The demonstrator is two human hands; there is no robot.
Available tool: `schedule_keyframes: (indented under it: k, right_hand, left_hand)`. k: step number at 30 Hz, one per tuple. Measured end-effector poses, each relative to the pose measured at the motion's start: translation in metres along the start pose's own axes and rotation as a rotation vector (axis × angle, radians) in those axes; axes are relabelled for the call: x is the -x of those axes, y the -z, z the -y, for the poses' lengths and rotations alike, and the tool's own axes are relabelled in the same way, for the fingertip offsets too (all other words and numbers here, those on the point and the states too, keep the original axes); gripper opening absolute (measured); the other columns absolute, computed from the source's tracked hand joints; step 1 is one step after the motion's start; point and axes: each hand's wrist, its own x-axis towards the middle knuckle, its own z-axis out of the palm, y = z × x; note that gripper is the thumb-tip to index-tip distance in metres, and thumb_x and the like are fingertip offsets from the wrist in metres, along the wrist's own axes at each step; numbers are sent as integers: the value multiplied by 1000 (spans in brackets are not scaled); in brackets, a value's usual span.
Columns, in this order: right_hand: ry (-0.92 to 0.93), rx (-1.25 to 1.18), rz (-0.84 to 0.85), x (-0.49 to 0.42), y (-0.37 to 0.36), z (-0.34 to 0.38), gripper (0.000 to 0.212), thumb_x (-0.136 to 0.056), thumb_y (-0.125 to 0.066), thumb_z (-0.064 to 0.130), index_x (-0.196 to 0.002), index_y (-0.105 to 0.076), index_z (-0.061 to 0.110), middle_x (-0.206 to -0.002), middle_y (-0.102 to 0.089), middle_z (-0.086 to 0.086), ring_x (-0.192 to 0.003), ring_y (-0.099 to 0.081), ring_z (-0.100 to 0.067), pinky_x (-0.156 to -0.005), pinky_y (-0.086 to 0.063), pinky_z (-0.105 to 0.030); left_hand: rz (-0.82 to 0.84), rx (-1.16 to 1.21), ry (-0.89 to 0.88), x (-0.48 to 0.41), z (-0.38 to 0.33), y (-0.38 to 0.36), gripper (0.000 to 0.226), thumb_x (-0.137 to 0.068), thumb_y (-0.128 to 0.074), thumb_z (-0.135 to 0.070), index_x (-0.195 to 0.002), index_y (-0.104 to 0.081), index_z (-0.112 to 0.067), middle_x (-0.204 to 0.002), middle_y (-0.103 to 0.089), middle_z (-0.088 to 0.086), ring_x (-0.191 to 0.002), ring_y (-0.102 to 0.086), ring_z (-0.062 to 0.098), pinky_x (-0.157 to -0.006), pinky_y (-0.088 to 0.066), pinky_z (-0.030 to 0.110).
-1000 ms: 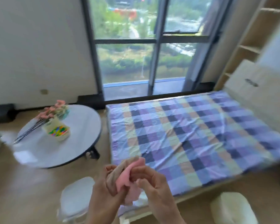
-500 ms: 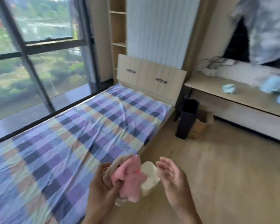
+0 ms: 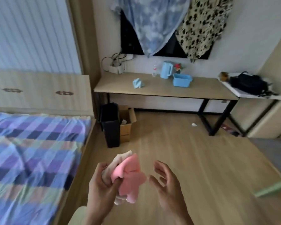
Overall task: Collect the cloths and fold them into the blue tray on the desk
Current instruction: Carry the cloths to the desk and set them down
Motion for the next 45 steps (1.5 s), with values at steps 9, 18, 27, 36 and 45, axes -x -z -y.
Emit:
schedule_keyframes:
  k: [9, 18, 27, 36, 45]
  right_hand:
    - [6, -22, -175, -206, 67, 9, 55, -85, -76, 27, -136, -53, 26, -133, -59, 17, -121, -56, 1, -105, -46, -28]
    - [-10, -131, -112, -436, 119, -25, 52, -86, -75, 17, -134, -56, 22, -133, -60, 10, -121, -57, -3, -107, -47, -35]
    - [41, -141, 22, -664, 179, 1, 48, -87, -75, 23, -132, -57, 24, -131, -61, 9, -121, -58, -4, -98, -45, -18]
    - [-31, -71, 63, -843, 186, -20, 45, -87, -75, 30, -128, -57, 33, -131, -60, 13, -122, -57, -3, -107, -45, -32]
    - [-62, 3, 36, -1013, 197, -27, 51, -89, -72, 31, -136, -53, 23, -132, -58, 10, -121, -56, -5, -96, -45, -20]
  left_hand:
    - [131, -10, -104, -203, -34, -112, 36, -71, -80, -31, -101, -59, -30, -89, -72, -16, -79, -69, 4, -57, -49, 10]
    - [61, -40, -76, -390, -20, -231, 40, -74, -84, -14, -97, -60, -35, -91, -72, -16, -81, -69, 3, -59, -52, 12]
    - [-69, -71, -30, -567, -37, -321, 39, -74, -84, -19, -101, -59, -35, -95, -70, -15, -82, -69, 5, -57, -59, 27]
    - [-65, -18, 53, -749, -7, -406, 34, -75, -82, -23, -98, -60, -33, -90, -74, -8, -75, -73, 10, -59, -62, 37]
    - [12, -94, 150, -928, 24, -477, 32, -77, -79, -14, -99, -58, -25, -80, -74, -3, -66, -72, 12, -53, -57, 33]
